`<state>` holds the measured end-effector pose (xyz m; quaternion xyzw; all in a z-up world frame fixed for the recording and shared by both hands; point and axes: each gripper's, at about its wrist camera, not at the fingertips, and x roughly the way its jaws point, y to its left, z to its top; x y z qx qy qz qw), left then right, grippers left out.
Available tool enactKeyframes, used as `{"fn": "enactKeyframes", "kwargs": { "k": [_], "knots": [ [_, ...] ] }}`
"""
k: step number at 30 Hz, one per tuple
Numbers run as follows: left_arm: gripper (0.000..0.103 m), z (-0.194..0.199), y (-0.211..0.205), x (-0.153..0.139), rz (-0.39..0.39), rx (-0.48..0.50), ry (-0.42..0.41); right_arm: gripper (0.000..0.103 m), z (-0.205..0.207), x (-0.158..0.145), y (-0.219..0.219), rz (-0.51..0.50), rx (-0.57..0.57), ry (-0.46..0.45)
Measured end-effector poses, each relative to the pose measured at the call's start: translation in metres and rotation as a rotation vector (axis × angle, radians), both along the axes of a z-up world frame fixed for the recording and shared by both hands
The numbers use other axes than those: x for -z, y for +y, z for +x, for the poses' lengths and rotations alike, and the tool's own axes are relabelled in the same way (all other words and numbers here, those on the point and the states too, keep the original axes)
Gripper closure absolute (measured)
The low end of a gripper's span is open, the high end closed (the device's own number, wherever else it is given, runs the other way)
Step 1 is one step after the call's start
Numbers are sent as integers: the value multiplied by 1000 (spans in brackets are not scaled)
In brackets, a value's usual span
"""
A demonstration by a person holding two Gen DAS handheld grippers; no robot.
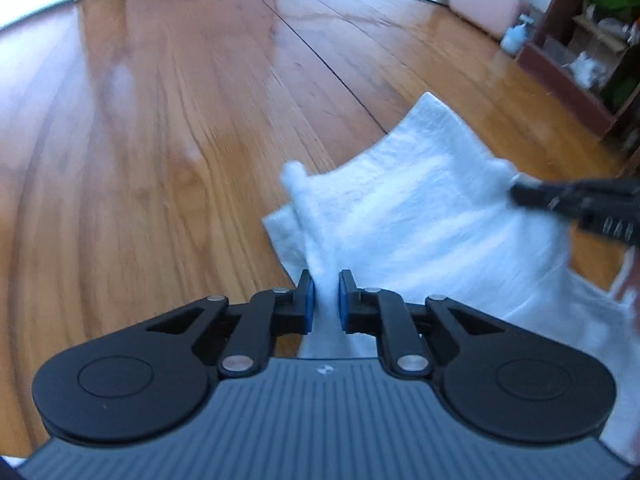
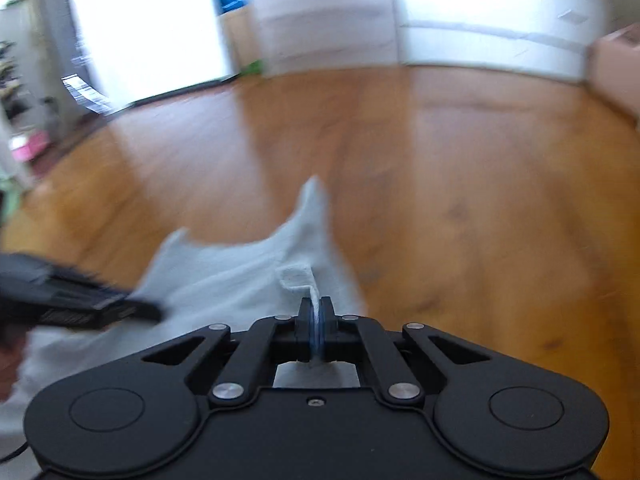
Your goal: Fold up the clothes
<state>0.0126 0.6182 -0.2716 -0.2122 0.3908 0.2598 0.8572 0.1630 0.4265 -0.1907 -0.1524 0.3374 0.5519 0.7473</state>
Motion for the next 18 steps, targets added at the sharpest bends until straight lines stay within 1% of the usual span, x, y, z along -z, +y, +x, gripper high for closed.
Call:
{"fn": "enactKeyframes", "kwargs": {
  "k": [1, 2, 3, 4, 5, 6, 7, 8, 9, 10, 11, 12, 13, 14, 15, 16, 17, 18],
  "knots": [
    [89, 1, -3, -2, 43, -22, 26, 103, 3, 3, 4, -38, 64, -44],
    [86, 2, -6, -4, 85, -45, 52, 100, 6, 6, 7, -78, 125, -87],
    [86, 1, -6, -6, 99, -66, 61, 96, 8, 10, 10, -129, 175, -123],
    [86, -5, -7, -10, 91, -82, 48, 96, 11, 12, 12, -169, 219, -145],
    [86, -12, -8, -14, 75, -96, 23, 93, 13, 8, 7, -153, 230, -98],
    [86, -20, -12, -18, 60, -98, -4, 93, 12, 2, -1, -97, 201, -26],
    [83, -28, -15, -22, 45, -99, -32, 90, 11, -4, -10, -41, 172, 46],
    [76, -35, -19, -27, 31, -100, -60, 64, 10, -11, -18, 15, 143, 118],
    [72, -47, -23, -29, 13, -99, -85, 47, 9, -16, -25, 64, 113, 187],
    [64, -59, -27, -31, -6, -99, -108, 23, 6, -15, -28, 82, 82, 239],
    [62, -69, -31, -30, -30, -94, -127, 15, 4, -11, -30, 91, 61, 268],
    [62, -78, -36, -28, -55, -89, -146, 14, -1, -7, -30, 66, 56, 253],
    [62, -81, -37, -24, -77, -75, -146, 14, -6, -2, -29, 41, 52, 238],
    [62, -84, -37, -20, -98, -59, -145, 17, -11, 2, -29, 17, 48, 223],
    [62, -86, -38, -15, -119, -43, -145, 30, -16, 7, -28, -11, 42, 197],
    [62, -88, -37, -11, -131, -39, -124, 90, -24, 9, -23, -57, 31, 124],
    [62, -91, -36, -6, -141, -37, -101, 98, -29, 10, -20, -106, 36, 59],
    [62, -93, -33, -4, -153, -52, -82, 98, -33, 10, -18, -145, 42, 2]
  ]
}}
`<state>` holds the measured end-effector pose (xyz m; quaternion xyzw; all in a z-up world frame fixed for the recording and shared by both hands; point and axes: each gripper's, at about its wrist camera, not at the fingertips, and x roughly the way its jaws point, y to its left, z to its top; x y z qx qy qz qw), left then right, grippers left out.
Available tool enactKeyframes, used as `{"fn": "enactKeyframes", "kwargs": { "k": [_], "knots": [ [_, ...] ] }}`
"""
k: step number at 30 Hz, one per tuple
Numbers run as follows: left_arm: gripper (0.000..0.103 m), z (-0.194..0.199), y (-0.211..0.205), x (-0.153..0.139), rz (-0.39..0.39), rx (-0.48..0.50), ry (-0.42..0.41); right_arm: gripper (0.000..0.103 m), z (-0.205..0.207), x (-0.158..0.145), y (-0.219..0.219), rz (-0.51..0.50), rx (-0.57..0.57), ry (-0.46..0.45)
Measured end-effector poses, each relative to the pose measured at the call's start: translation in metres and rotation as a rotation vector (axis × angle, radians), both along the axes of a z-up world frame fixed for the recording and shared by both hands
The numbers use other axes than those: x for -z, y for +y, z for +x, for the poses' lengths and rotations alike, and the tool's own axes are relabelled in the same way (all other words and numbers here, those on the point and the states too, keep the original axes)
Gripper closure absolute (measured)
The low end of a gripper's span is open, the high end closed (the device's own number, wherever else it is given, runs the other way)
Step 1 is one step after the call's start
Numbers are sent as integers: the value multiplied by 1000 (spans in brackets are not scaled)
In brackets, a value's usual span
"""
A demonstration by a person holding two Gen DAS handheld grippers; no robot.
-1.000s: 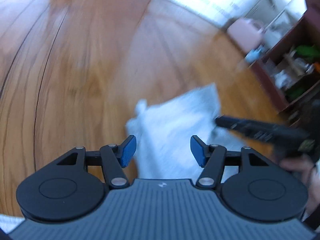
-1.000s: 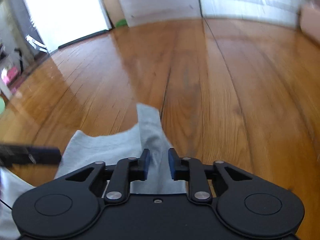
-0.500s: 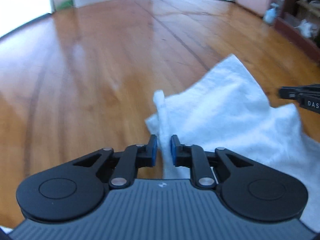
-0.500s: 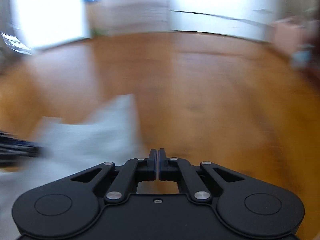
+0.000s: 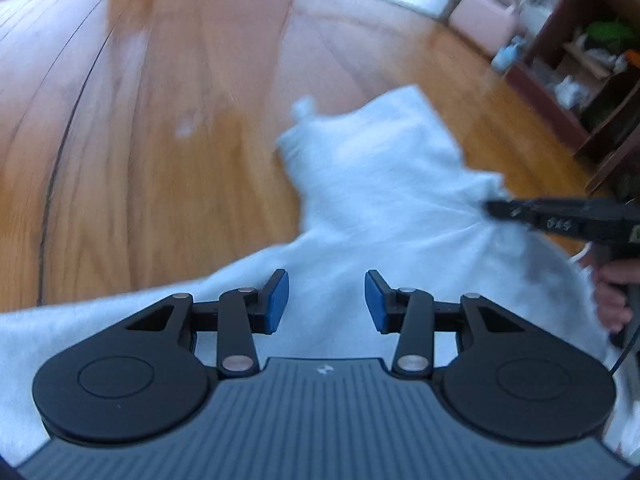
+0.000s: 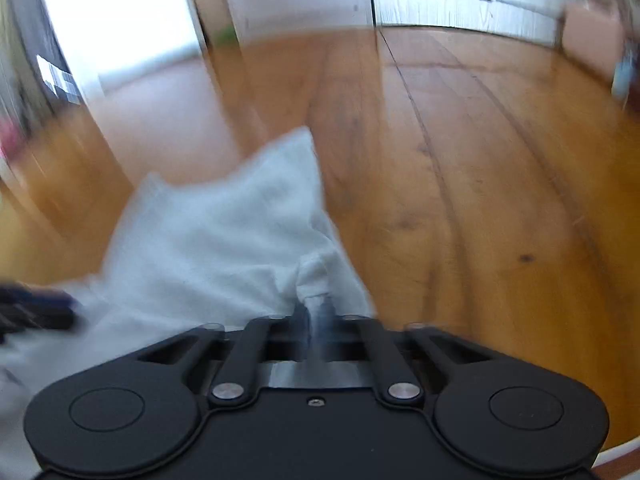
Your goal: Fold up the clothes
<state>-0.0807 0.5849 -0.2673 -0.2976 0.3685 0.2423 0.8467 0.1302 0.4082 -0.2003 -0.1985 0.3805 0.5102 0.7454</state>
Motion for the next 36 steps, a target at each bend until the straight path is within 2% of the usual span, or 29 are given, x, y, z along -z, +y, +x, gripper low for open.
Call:
{"fn": "enactKeyframes", "kwargs": {
  "k": [1, 3, 4, 6, 7, 8, 9, 11, 14, 21, 23, 26, 30, 31, 32, 33, 34, 36],
  "knots": [
    [65, -3, 3, 2, -14, -15, 20, 98, 0, -3, 0, -3, 14, -20],
    [62, -8, 11, 1, -46, -36, 20, 95, 0, -6, 3, -44, 29, -88],
    [62, -11, 13, 1, -56, -47, 20, 88, 0, -7, 3, -79, 56, -167],
    [62, -15, 17, 1, -65, -57, 14, 87, 6, -17, 3, -153, 140, -273],
    [62, -15, 17, 2, -62, -55, 11, 86, 12, -27, -4, -151, 181, -249],
    [62, -14, 16, 2, -55, -54, 17, 76, 16, -36, -13, -144, 218, -218],
    [62, -13, 15, 2, -48, -53, 24, 70, 17, -42, -26, -116, 236, -157],
    [61, -9, 10, 1, -21, -42, 48, 43, 19, -53, -53, -59, 271, -35],
    [54, -7, 3, -1, -10, -25, 49, 41, 17, -59, -89, -7, 322, 135],
    [52, -2, -21, -9, -65, 46, -19, 41, -23, -37, -182, -48, 467, 363],
    [51, 0, -33, -9, -76, 70, -13, 41, -30, -24, -209, 24, 554, 573],
    [51, 2, -49, -8, -82, 103, 20, 41, -44, 1, -229, 111, 577, 840],
    [49, -2, -63, -9, -80, 119, 42, 37, -49, 13, -212, 106, 552, 642],
    [49, -5, -64, -8, -80, 115, 49, 35, -48, 11, -209, 168, 552, 593],
    [48, -7, -66, -8, -81, 110, 55, 39, -47, 12, -202, 192, 551, 540],
    [48, -10, -67, -7, -81, 106, 62, 54, -47, 11, -196, 215, 544, 483],
    [48, -13, -68, -6, -82, 101, 69, 92, -49, 1, -192, 231, 519, 400],
    [48, -23, -71, -5, -81, 93, 94, 93, -54, -19, -185, 262, 466, 235]
  ]
}}
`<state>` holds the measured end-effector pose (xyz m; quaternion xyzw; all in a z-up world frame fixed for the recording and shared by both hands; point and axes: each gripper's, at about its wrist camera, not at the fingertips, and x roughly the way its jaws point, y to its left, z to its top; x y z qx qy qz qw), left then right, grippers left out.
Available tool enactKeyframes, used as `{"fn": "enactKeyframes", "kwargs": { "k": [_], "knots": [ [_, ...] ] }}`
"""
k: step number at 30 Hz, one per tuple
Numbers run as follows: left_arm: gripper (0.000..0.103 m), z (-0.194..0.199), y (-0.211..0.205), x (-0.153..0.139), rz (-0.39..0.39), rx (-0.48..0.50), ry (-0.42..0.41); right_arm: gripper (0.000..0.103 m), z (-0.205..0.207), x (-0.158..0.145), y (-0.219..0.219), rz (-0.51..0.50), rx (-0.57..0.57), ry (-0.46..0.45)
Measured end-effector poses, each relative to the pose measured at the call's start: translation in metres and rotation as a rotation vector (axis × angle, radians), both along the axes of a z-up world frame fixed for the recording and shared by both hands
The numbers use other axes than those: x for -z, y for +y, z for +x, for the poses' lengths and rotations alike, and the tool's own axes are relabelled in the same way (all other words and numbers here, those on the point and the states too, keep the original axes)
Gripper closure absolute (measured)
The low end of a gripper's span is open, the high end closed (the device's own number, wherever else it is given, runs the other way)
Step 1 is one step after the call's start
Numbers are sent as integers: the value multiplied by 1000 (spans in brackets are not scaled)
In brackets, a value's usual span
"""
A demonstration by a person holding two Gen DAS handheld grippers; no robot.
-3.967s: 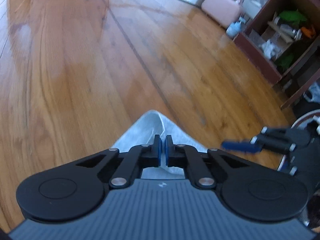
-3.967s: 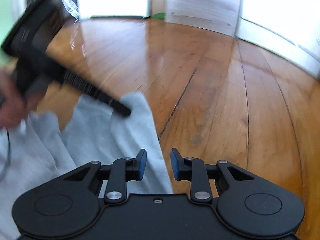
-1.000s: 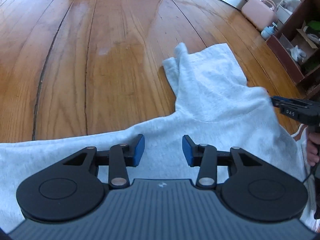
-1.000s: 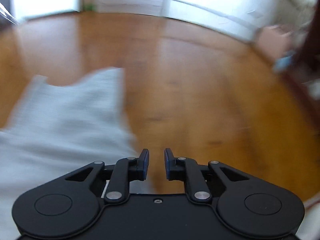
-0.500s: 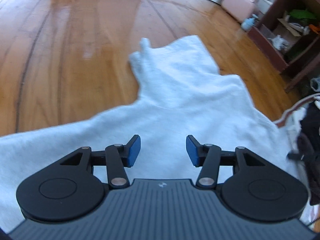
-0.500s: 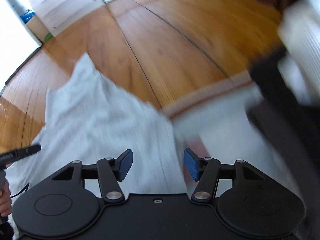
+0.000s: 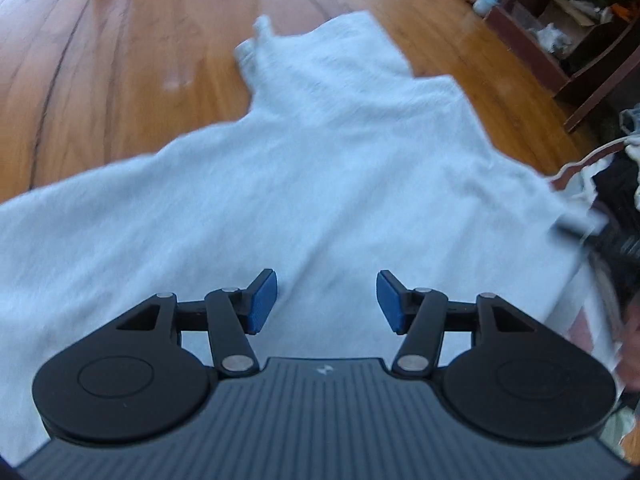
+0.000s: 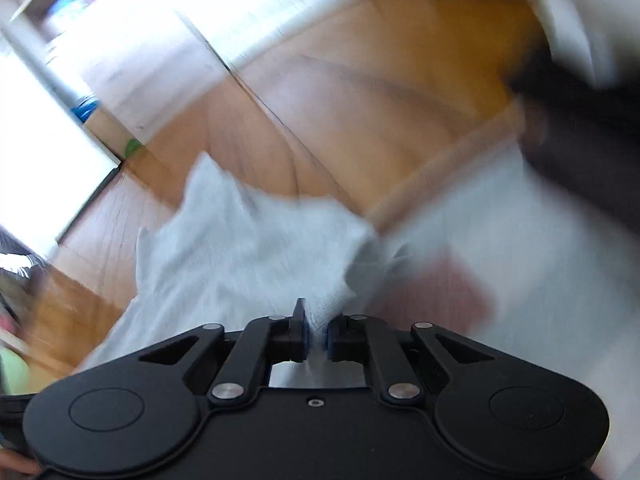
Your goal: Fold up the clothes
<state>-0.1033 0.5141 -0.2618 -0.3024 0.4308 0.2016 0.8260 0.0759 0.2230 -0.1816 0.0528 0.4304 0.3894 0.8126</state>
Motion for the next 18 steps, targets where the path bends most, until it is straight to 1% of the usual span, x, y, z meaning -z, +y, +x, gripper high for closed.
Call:
{"fn": "enactKeyframes", "kwargs": {
  "k": [1, 3, 7, 10, 13, 16, 18],
  "knots": [
    [48, -4, -1, 0, 6, 4, 10, 94, -2, -9, 2, -9, -13, -77],
    [48, -10, -3, -1, 12, 9, 28, 95, -1, -13, -2, -83, -20, -149],
    [48, -18, -2, -1, 2, 1, 54, 95, 5, 15, 1, -230, -40, -146],
    [48, -22, 1, -1, -7, -7, 66, 94, -2, 15, -3, -268, -26, -178],
    [48, -29, 4, -2, -21, -17, 78, 94, 2, 11, 2, -291, -33, -200],
    [48, -39, 15, -1, -74, -65, 64, 94, 0, 12, 2, -313, -32, -195],
    [48, -49, 21, 0, -129, -113, 45, 93, -3, 19, 4, -319, -34, -197]
  ]
}}
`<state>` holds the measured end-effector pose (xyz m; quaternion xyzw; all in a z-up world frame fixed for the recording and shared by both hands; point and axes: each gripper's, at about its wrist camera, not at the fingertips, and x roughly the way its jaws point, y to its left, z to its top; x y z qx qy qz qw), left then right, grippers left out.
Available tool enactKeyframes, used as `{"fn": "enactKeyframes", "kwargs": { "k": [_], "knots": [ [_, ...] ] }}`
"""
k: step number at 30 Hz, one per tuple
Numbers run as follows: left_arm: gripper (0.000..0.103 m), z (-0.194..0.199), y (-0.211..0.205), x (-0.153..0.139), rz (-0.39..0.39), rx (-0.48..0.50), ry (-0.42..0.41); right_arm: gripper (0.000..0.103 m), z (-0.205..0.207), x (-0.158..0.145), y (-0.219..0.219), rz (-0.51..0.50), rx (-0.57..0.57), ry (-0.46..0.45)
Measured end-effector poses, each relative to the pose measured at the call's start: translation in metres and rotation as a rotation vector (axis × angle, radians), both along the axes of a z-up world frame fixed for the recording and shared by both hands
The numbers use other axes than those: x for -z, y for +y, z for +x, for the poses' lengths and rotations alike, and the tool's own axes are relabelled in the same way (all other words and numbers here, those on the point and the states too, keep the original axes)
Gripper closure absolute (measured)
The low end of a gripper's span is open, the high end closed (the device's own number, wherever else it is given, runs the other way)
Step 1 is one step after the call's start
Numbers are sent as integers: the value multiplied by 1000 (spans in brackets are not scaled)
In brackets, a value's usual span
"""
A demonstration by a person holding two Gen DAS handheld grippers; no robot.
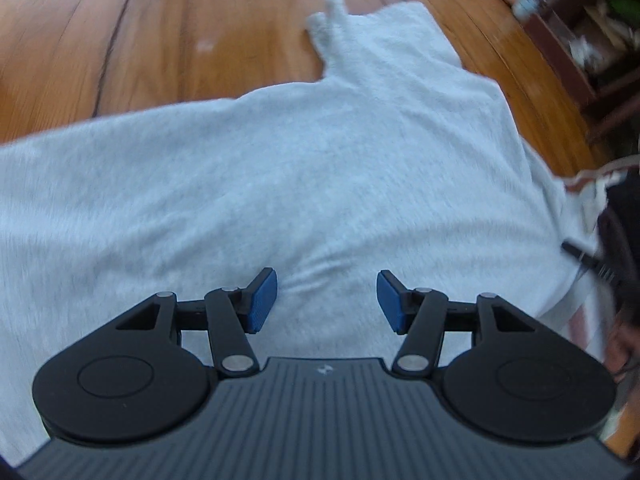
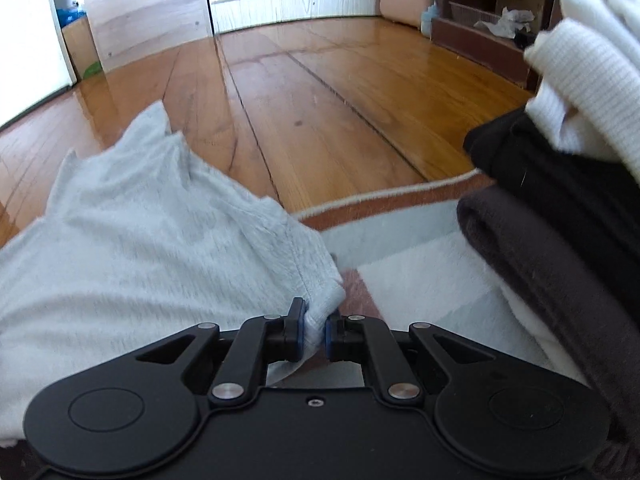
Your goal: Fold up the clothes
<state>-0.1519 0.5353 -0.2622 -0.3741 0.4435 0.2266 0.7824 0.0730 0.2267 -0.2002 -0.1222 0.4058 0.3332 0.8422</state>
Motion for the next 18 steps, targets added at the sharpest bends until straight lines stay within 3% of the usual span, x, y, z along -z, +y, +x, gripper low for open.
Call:
{"fn": "enactKeyframes", "kwargs": {
  "k": [3, 5, 8, 12, 14, 18],
  "knots": [
    [44, -17, 1, 2, -76, -64, -19, 93, -2, 2, -2, -4, -9, -15],
    [32, -35, -7, 7, -158, -94, -59, 92, 1, 0, -1, 4, -3, -7],
    [30, -66, -24, 18, -313, -161, -115, 92, 3, 4, 1, 8, -3, -9],
    [30, -88, -35, 17, -345, -242, -93, 92, -2, 7, 0, -3, -21, -48],
    [30, -99, -35, 11, -286, -297, -53, 92, -2, 3, -1, 3, -11, -45],
    [28, -148, -18, -29, 10, -515, 66, 91, -6, -8, -1, 4, -31, -81]
  ]
}}
